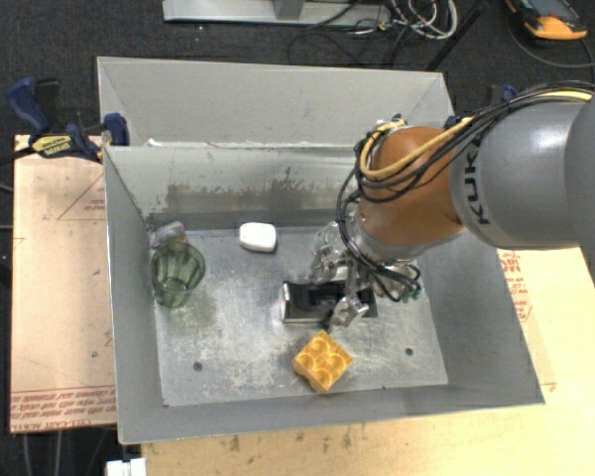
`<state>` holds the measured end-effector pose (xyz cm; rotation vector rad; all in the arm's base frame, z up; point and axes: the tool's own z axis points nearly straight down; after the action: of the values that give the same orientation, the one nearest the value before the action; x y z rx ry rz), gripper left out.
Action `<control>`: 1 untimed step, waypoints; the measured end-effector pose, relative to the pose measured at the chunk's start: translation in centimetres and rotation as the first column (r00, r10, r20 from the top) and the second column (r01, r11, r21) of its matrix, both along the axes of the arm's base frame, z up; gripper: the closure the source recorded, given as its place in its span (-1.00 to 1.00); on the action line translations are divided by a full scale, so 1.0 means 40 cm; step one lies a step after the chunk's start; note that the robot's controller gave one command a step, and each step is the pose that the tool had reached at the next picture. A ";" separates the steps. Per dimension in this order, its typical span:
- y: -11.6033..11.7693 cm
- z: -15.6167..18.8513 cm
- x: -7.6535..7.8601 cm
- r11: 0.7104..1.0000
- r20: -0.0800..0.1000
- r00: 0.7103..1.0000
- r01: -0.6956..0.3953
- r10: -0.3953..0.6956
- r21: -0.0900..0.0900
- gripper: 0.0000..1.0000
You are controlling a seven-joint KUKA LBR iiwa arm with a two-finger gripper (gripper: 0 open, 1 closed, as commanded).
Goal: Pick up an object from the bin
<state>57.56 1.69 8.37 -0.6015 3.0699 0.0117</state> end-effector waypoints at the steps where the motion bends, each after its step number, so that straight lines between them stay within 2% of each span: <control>1: 0.000 0.000 0.000 1.000 0.000 1.000 0.000 0.000 0.000 1.00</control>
Offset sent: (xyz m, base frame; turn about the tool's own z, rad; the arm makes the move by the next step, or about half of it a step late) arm -0.0007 -0.0418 0.1775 -0.4734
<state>57.56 1.69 8.37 -0.6013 3.0698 0.0118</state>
